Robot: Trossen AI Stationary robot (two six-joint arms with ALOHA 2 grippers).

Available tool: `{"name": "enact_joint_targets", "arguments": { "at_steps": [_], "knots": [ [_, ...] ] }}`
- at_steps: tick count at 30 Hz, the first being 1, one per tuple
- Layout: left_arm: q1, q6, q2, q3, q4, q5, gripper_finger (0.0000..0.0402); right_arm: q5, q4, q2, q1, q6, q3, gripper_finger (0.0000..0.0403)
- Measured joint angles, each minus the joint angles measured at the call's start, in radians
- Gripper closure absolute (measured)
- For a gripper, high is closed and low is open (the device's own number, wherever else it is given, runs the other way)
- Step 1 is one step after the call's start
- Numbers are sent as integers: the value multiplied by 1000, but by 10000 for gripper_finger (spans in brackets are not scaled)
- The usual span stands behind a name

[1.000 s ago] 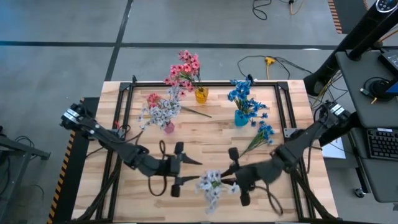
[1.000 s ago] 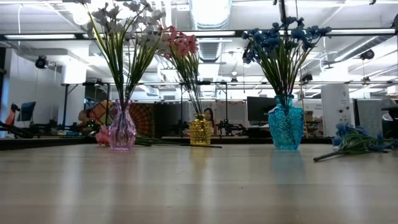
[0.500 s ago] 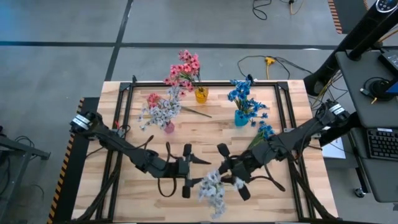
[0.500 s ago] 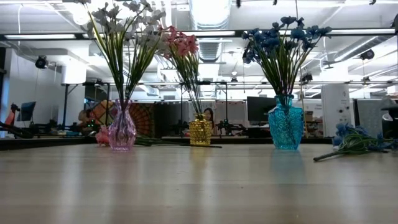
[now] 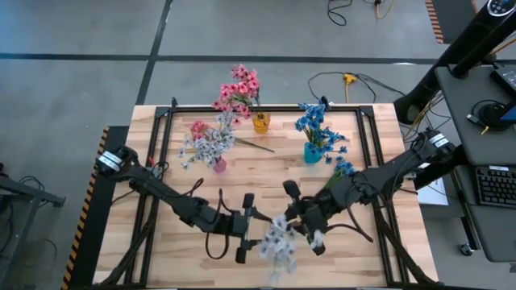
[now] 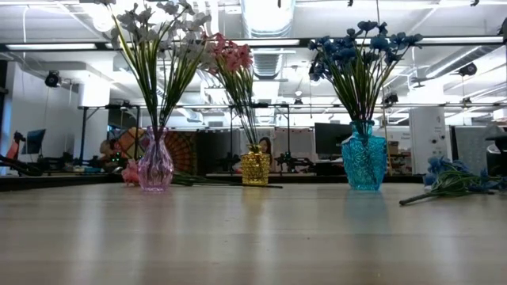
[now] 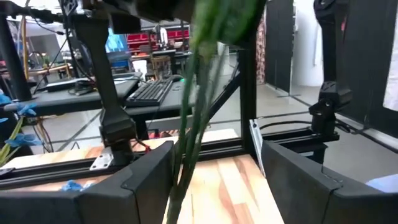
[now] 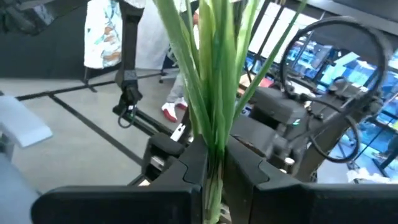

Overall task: Sort flowers into vase by color
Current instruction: Put the white flowers into the purple vase

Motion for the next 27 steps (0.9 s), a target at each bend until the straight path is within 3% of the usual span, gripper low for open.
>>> {"name": "enact_joint_targets", "arguments": {
  "at_steps": [4, 7, 15, 21, 27],
  "knots": [
    [11, 0, 0, 0, 3, -2, 181, 0, 2, 3, -7, -4, 0, 374],
    [17, 0, 0, 0, 3, -30, 209, 0, 2, 3, -12, -6, 0, 374],
    [18, 1, -11, 0, 0, -61, 383, -1, 5, 2, -22, 43, 0, 363],
    [19, -18, -29, 0, -8, -76, 390, 0, -43, -19, -56, 143, 0, 293],
    [18, -40, -60, 0, -79, -172, 397, 6, -55, -66, -71, 180, 0, 217]
  ]
}}
